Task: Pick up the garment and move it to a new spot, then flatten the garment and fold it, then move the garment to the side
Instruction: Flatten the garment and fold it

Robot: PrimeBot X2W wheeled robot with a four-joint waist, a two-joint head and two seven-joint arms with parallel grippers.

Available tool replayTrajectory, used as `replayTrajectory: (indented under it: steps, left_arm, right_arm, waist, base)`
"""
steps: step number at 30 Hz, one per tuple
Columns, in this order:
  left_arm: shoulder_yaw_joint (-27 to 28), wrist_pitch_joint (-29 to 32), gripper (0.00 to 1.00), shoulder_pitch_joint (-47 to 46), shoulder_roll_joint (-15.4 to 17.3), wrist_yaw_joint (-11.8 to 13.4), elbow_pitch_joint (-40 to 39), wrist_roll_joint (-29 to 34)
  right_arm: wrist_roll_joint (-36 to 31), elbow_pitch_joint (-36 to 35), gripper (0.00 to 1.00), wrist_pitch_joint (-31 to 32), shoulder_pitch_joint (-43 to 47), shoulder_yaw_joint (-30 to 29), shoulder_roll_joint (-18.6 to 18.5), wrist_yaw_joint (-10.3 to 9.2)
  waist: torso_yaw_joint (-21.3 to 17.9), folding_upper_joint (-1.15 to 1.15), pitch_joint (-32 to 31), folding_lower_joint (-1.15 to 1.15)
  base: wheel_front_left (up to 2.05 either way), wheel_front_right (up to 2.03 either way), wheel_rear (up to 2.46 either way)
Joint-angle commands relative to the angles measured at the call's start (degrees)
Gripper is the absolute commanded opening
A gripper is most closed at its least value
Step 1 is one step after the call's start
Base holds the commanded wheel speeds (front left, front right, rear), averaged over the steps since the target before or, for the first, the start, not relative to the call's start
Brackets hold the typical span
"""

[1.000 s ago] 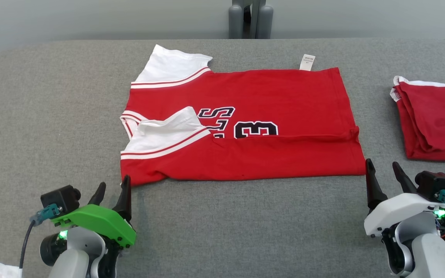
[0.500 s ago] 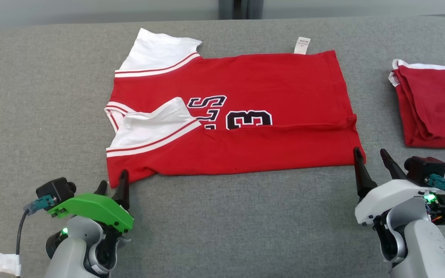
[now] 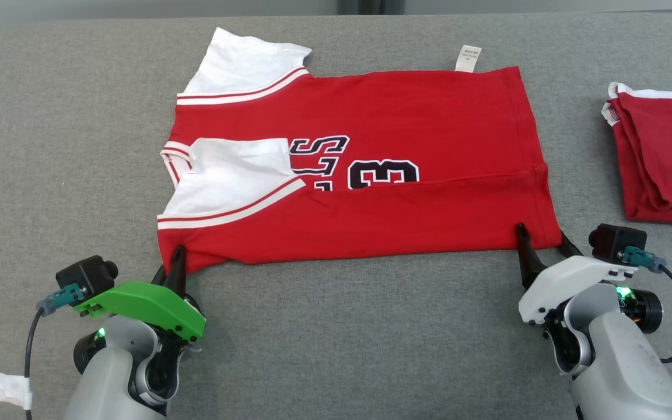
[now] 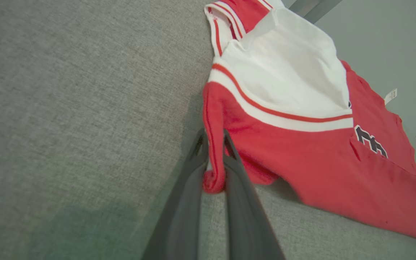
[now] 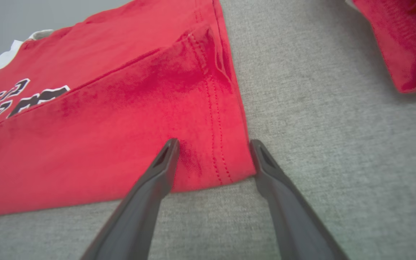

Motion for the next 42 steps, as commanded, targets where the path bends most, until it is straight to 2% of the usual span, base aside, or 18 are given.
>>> replayTrajectory:
  steps: [1, 2, 3, 4, 8, 12, 18, 23, 28, 29, 30, 31, 32, 38, 42]
  left_arm:
    - [0.1, -0.4, 0.00, -0.4, 0.8, -0.2, -0.6, 0.8]
    - [0.0, -0.4, 0.00, -0.3, 0.9, -0.2, -0.8, 0.8]
    - [-0.1, -0.5, 0.00, -0.3, 1.0, -0.3, -1.1, 0.9]
    - [-0.1, -0.5, 0.00, -0.2, 1.0, -0.5, -1.4, 0.8]
    - [-0.4, -0.6, 0.00, 0.2, 1.3, -1.0, -3.2, 0.7]
    - [-0.6, -0.3, 0.00, 1.5, 2.1, -1.2, -6.3, 0.8]
    - [-2.1, 3.7, 0.00, 7.6, 4.1, -0.8, -14.3, 0.3]
    - [-2.3, 6.7, 0.00, 15.3, 5.0, 1.3, -20.5, -0.8]
    - [-2.6, 7.8, 0.00, 19.9, 5.2, 2.9, -22.7, -1.2]
    - [-2.3, 7.3, 0.13, 20.4, 5.0, 3.3, -22.9, -1.1]
    - [-2.3, 7.0, 0.41, 20.7, 4.9, 3.4, -23.0, -1.0]
    - [-2.2, 6.8, 0.61, 21.1, 4.8, 3.7, -23.1, -0.8]
    - [-2.2, 6.5, 1.00, 21.4, 4.8, 3.8, -23.2, -0.7]
    - [-1.6, 6.2, 1.00, 22.9, 7.0, 4.9, -25.2, 1.0]
    - [-0.6, 6.5, 1.00, 20.5, 10.0, 5.7, -27.2, 2.7]
  right_arm:
    - [0.2, 1.9, 0.74, -0.5, -1.1, 0.3, -0.1, -0.01]
    - [0.5, 2.8, 0.41, -0.8, -1.6, 0.5, -0.1, -0.01]
    - [1.2, 3.8, 0.17, -1.2, -2.3, 0.6, -0.1, -0.01]
    - [1.6, 4.5, 0.00, -1.6, -2.7, 0.8, 0.0, -0.01]
    - [4.3, 5.8, 0.00, -3.5, -4.5, 1.2, -0.1, -0.01]
    - [5.1, 3.9, 0.00, -4.0, -4.2, 0.2, -0.2, -0.01]
    - [2.6, -5.3, 0.00, 0.1, 2.2, -1.5, -0.2, -0.01]
    - [3.9, -14.9, 0.00, 5.3, 10.9, -2.1, -0.2, -0.01]
    - [3.2, -18.8, 0.00, 7.0, 16.2, -4.0, -0.2, -0.02]
    - [3.1, -19.0, 0.28, 6.9, 17.0, -4.5, -0.2, -0.03]
    - [2.7, -19.0, 0.75, 6.9, 17.5, -4.6, -0.2, -0.05]
    - [2.5, -19.2, 1.00, 6.6, 18.0, -4.8, -0.2, -0.05]
    - [2.4, -19.4, 1.00, 6.5, 18.4, -4.7, -0.2, -0.05]
    - [1.2, -20.8, 1.00, 6.1, 20.0, -6.2, -0.2, -0.05]
    - [1.0, -23.0, 1.00, 5.9, 19.4, -6.8, -0.2, -0.04]
  waist:
    - [0.4, 0.00, 0.1, 0.00]
    - [0.5, 0.00, 0.1, 0.00]
    - [0.7, 0.00, 0.0, 0.00]
    - [0.7, 0.00, -0.1, 0.00]
    - [0.8, 0.00, -0.9, 0.00]
    - [0.5, 0.00, -2.3, 0.00]
    - [-0.1, 0.00, -4.2, 0.00]
    - [-0.3, 0.00, -4.7, 0.00]
    - [-0.7, 0.00, -4.5, 0.00]
    - [-0.7, 0.00, -4.5, 0.00]
    - [-0.7, 0.00, -4.5, 0.00]
    - [-0.7, 0.00, -4.5, 0.00]
    - [-0.7, 0.00, -4.5, 0.00]
    - [-1.1, 0.00, -4.4, 0.00]
    - [-1.7, 0.00, -3.9, 0.00]
  base:
    - [0.00, 0.00, 0.00]
    - [0.00, 0.00, 0.00]
    - [0.00, 0.00, 0.00]
    - [0.00, 0.00, 0.00]
    - [0.00, 0.00, 0.00]
    - [0.00, 0.00, 0.00]
    - [0.00, 0.00, 0.00]
    - [0.00, 0.00, 0.00]
    - [0.00, 0.00, 0.00]
    - [0.00, 0.00, 0.00]
    - [0.00, 0.00, 0.00]
    - [0.00, 0.00, 0.00]
    - [0.00, 0.00, 0.00]
    - [0.00, 0.00, 0.00]
    - [0.00, 0.00, 0.00]
